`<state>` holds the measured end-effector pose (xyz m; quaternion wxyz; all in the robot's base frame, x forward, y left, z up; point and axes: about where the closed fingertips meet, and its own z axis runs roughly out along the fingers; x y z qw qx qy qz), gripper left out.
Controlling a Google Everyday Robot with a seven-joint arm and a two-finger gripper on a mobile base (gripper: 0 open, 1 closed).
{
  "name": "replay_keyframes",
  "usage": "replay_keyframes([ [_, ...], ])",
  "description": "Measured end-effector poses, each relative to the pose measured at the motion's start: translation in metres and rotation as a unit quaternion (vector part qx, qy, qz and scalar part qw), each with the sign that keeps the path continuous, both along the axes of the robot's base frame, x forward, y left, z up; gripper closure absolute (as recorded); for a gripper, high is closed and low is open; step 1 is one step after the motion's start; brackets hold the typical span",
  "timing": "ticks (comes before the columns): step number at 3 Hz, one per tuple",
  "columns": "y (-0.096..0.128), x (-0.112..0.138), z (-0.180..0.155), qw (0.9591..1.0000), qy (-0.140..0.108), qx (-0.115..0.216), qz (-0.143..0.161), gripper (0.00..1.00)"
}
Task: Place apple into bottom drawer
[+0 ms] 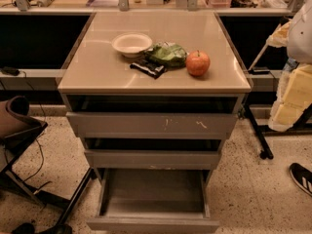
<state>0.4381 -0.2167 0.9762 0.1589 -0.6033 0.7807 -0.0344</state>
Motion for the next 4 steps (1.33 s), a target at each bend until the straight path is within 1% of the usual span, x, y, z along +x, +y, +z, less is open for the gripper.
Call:
replay_keyframes([
  [1, 0.000, 0.000, 0.000, 1.0000, 0.000, 0.000, 0.000, 0.00],
  [2, -0.002, 0.015, 0.005, 0.9998, -0.010, 0.018, 0.009, 0.00],
  [3, -0.012, 0.049, 0.009, 0.9965, -0.030, 0.072, 0.031, 0.00],
  [4, -0.013, 0.094, 0.008, 0.9874, -0.053, 0.139, 0.052, 0.00],
])
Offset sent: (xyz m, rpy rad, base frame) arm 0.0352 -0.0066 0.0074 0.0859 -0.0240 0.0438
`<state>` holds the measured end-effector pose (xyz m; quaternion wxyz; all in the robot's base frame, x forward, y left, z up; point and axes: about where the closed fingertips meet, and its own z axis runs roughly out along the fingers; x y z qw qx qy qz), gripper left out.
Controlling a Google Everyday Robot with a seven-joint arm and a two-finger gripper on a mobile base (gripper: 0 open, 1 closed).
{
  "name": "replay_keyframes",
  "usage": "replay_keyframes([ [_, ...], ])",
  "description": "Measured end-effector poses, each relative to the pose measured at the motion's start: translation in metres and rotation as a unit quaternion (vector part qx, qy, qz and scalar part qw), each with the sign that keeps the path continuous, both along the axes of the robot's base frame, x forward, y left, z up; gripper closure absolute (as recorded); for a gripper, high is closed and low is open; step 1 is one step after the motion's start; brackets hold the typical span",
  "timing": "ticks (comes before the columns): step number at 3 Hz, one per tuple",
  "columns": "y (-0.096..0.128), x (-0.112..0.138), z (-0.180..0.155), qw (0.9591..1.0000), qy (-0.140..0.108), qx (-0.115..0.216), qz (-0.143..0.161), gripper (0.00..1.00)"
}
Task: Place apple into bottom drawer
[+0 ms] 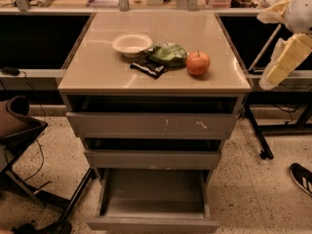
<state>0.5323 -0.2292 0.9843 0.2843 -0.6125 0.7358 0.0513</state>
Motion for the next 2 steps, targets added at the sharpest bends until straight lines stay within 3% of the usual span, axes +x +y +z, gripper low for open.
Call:
replay_keyframes([
  [1, 0.000, 0.000, 0.000, 1.0000, 0.000, 0.000, 0.000, 0.00],
  [2, -0.007, 0.019, -0.014, 0.9990, 0.008, 0.043, -0.003, 0.00],
])
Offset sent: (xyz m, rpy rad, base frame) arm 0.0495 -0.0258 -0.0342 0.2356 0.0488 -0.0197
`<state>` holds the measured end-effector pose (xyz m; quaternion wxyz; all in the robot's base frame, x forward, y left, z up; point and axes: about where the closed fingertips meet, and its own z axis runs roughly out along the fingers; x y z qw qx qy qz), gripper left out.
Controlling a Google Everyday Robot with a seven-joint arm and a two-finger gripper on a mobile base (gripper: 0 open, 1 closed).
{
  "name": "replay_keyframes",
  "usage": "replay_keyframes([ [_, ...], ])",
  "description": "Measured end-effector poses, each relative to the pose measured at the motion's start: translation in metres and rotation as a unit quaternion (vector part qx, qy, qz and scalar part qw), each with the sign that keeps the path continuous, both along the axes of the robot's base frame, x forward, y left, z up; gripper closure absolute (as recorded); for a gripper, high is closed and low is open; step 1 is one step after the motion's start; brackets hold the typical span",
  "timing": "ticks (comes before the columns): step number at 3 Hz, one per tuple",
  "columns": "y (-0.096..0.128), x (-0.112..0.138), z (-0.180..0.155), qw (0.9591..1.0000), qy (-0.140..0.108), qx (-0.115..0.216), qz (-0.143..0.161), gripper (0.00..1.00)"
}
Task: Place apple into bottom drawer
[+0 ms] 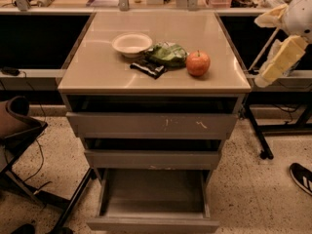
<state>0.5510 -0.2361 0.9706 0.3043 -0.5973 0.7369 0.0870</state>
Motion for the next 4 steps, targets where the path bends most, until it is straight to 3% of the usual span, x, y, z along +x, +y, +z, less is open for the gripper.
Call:
replay_keyframes([
  [1, 0.024, 0.044, -0.033, 0.9979, 0.027, 0.055, 0.020, 0.00],
  [2, 0.059, 0.083, -0.065, 0.9932, 0.054, 0.092, 0.047, 0.00],
  [3, 0.087, 0.117, -0.101, 0.9854, 0.082, 0.137, 0.060, 0.00],
  [4, 0.087, 0.118, -0.101, 0.9854, 0.082, 0.137, 0.060, 0.00],
])
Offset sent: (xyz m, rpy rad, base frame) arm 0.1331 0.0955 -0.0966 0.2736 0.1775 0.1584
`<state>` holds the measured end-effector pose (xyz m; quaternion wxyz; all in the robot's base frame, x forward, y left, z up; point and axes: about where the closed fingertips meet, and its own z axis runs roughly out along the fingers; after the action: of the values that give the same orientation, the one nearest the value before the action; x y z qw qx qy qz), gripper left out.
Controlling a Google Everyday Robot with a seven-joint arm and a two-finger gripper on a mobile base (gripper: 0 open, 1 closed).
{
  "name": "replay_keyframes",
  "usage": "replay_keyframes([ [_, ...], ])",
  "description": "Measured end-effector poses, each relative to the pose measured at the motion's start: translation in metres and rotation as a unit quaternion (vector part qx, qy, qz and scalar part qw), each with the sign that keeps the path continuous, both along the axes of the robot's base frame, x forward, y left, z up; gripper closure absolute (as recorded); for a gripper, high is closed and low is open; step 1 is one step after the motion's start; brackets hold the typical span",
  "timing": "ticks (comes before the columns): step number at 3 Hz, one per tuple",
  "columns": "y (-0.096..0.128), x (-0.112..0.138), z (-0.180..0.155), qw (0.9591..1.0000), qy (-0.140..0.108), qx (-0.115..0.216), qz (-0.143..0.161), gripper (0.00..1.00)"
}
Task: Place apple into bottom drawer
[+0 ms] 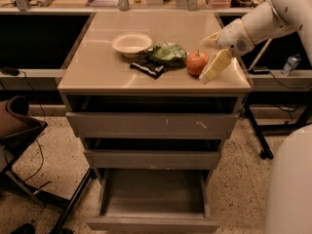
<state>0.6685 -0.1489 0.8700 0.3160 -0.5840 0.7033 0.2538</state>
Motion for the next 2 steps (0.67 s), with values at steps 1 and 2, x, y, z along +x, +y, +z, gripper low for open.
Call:
replay_keyframes([
  [1, -0.020, 0.017, -0.022, 0.9992, 0.020, -0.011, -0.033, 0.00],
  [2, -0.036, 0.037, -0.046, 0.9972, 0.036, -0.014, -0.064, 0.00],
])
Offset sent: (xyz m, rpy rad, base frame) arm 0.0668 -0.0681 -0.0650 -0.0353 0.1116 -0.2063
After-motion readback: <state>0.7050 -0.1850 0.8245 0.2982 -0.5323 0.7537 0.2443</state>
